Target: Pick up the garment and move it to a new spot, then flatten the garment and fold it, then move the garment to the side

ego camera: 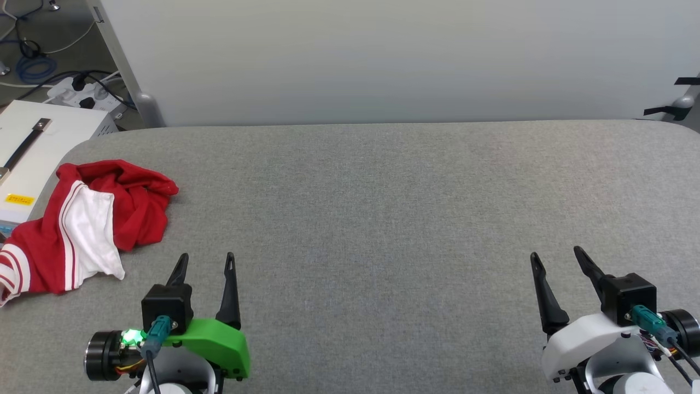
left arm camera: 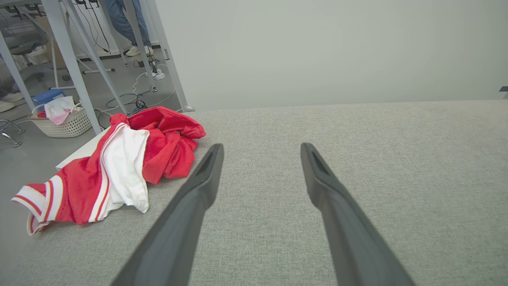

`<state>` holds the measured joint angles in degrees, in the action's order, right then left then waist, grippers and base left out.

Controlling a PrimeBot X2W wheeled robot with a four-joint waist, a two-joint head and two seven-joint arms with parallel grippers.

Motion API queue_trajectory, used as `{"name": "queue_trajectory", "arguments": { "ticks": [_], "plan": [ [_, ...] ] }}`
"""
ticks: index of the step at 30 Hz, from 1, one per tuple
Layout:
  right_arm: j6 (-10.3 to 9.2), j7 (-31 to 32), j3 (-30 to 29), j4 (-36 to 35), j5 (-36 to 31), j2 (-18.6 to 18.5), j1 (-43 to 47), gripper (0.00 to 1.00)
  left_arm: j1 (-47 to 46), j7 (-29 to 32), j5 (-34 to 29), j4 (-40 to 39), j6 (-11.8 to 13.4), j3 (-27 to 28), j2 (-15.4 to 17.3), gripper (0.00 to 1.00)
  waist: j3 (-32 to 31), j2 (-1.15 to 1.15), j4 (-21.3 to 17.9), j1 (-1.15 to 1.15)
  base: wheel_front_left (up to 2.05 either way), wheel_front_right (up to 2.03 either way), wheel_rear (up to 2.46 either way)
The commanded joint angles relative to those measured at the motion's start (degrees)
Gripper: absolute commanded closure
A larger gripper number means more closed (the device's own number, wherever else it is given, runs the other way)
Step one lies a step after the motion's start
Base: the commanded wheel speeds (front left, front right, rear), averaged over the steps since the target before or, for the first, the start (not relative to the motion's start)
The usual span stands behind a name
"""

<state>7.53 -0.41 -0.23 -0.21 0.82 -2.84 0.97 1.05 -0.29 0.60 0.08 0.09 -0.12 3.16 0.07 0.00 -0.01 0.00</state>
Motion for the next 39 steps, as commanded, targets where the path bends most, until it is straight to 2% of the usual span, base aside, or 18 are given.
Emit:
{"name": "queue_trajectory", "arguments": {
  "ticks": [1,39],
  "plan": [
    [0.0,-0.67,-0.34,-0.3,0.57,0.0,-0.01,0.0,-0.07,-0.59,0.3,-0.32,0.51,-0.2,-0.02,0.0,0.01,0.0,0.01,0.0,0.0,0.0,0.0],
    [-0.02,-5.15,-0.94,-3.69,5.19,-0.01,1.13,0.0,0.09,-5.13,0.94,-2.2,2.75,-1.3,-0.1,0.0,0.32,0.0,0.31,0.0,0.0,0.0,0.0]
  ]
}}
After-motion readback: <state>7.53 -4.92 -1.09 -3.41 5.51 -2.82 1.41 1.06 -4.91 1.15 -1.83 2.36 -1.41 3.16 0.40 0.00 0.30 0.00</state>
